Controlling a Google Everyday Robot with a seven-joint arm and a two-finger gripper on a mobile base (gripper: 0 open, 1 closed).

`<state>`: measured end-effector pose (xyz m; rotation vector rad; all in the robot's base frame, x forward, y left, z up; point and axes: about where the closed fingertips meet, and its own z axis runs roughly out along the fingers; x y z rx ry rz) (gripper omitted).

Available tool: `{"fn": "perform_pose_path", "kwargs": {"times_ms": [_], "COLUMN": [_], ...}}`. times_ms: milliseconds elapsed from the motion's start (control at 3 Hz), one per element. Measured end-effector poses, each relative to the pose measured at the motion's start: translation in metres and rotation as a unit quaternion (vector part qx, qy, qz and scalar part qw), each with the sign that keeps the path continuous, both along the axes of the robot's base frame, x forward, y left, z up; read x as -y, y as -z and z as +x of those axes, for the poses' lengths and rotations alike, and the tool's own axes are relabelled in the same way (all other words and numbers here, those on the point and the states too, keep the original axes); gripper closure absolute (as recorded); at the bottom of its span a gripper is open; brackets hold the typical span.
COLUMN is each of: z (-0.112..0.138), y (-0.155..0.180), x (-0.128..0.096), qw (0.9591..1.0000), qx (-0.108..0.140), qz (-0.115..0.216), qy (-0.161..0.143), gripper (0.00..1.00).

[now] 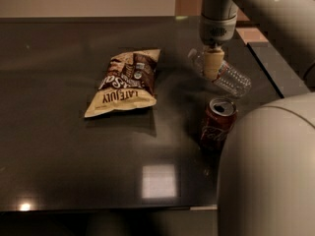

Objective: Knock water bottle over

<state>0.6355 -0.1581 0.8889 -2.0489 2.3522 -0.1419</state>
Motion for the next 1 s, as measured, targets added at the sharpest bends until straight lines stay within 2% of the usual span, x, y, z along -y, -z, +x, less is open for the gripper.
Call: {"fn": "perform_pose_path", "kwargs": {"times_ms": [667,1000], "z": [-0.013,-0.017], "y": [0.014,0.018], "x": [-0.01,-0.018], "qw": [0.9988,0.9976], "qx": [-0.024,-0.031], "qz": [-0.004,0.005], "qy": [-0.043,-0.061], "gripper": [0.12,0.0]}}
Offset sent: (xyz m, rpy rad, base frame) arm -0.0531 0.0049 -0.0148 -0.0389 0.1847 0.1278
